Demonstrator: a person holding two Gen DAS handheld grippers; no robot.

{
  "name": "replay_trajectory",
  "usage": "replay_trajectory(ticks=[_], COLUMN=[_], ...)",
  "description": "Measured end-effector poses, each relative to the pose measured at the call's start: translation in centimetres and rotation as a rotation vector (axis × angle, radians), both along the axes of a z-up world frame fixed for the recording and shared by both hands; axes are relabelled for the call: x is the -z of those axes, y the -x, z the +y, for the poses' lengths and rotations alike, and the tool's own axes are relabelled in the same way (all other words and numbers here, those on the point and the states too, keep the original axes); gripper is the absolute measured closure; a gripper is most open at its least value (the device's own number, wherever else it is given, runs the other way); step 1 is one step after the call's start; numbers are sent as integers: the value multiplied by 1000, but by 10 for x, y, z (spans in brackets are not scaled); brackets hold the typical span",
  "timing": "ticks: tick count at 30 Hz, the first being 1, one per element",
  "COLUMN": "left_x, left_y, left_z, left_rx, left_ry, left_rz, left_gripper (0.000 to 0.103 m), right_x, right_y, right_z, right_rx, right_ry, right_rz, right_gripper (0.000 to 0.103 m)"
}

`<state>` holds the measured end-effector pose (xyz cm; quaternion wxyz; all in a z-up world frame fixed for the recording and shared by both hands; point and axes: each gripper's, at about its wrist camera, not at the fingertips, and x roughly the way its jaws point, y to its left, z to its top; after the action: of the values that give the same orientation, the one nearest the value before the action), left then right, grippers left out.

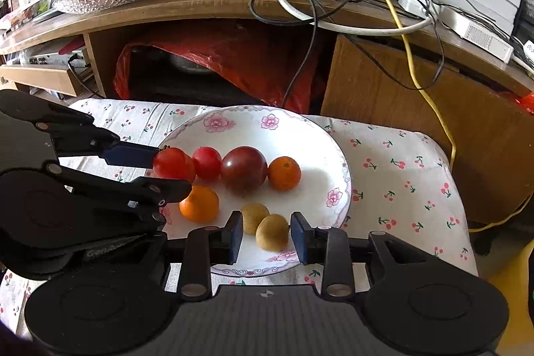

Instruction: Organize fruits

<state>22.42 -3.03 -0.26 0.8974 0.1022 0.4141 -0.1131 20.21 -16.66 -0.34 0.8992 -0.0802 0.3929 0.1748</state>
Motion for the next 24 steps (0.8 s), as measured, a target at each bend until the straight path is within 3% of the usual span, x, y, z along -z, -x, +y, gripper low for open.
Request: replay_trajectory(ticks=[8,13,20,24], left_x=[-13,-22,-33,-38], left_y=[18,40,74,94], left_z=[9,13,12,13], left_rx=[-66,-120,-170,-196], left_ry=[33,7,-31,-28], left_rz=[-39,-74,-110,-132], left_gripper=[34,15,0,0], right_x=[-11,-21,-36,-42], right_y=[17,38,75,93], right_z=[-10,-10,-9,-12], right_rx=[57,81,93,105], right_ry=[-36,-68,-86,-109], right_rz=[-5,-4,-8,-5], right_gripper=[69,65,65,64])
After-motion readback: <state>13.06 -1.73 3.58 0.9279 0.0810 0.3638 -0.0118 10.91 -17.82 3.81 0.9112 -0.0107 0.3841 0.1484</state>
